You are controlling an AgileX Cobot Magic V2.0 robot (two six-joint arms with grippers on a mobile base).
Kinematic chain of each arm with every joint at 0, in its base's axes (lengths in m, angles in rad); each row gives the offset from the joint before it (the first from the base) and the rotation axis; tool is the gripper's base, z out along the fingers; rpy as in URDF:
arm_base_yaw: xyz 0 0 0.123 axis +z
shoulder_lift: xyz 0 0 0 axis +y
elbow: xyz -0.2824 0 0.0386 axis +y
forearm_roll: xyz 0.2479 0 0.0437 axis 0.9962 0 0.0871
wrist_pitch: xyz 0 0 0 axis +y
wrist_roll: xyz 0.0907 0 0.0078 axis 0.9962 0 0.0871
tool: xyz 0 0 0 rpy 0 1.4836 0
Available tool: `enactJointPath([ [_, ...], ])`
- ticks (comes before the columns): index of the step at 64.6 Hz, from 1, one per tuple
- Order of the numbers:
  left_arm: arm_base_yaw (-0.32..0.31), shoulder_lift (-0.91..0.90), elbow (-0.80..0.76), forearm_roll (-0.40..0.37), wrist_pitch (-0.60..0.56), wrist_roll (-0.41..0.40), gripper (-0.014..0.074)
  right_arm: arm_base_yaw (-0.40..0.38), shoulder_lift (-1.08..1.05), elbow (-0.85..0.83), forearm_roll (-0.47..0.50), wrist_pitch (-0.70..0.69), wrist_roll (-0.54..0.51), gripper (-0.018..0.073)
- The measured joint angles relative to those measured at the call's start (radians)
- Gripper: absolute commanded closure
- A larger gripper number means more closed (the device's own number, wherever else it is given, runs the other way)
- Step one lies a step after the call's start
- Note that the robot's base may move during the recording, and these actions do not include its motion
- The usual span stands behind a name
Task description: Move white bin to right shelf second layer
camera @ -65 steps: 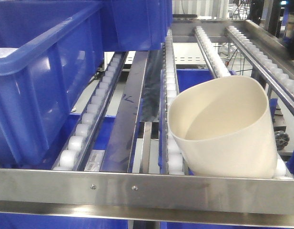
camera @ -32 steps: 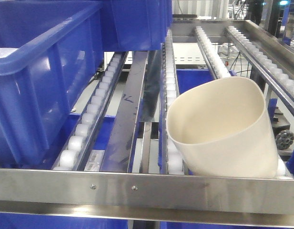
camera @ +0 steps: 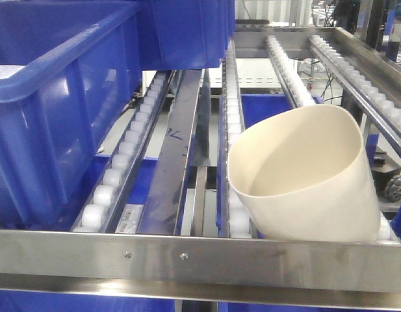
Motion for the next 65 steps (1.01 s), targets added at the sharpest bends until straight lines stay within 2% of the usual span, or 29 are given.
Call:
enactJointPath([
  [8, 0.000, 0.000, 0.000, 0.000, 0.000, 0.000, 0.0512, 0.000, -0.041, 0.035, 0.000, -0.032, 0.000, 0.0505],
  [21, 0.000, 0.000, 0.000, 0.000, 0.000, 0.000, 0.0512, 0.024, -0.254, 0.191, -0.002, -0.208, 0.018, 0.0505],
  [32, 0.000, 0.000, 0.000, 0.000, 0.000, 0.000, 0.0512, 0.029, -0.356, 0.230, -0.012, -0.166, 0.145, 0.0505],
  [43, 0.000, 0.000, 0.000, 0.000, 0.000, 0.000, 0.0512, 0.029, -0.360, 0.231, -0.047, -0.155, 0.163, 0.0505],
  [65, 0.000, 0.000, 0.000, 0.000, 0.000, 0.000, 0.0512, 0.029, -0.360, 0.231, -0.051, -0.162, 0.167, 0.0505],
])
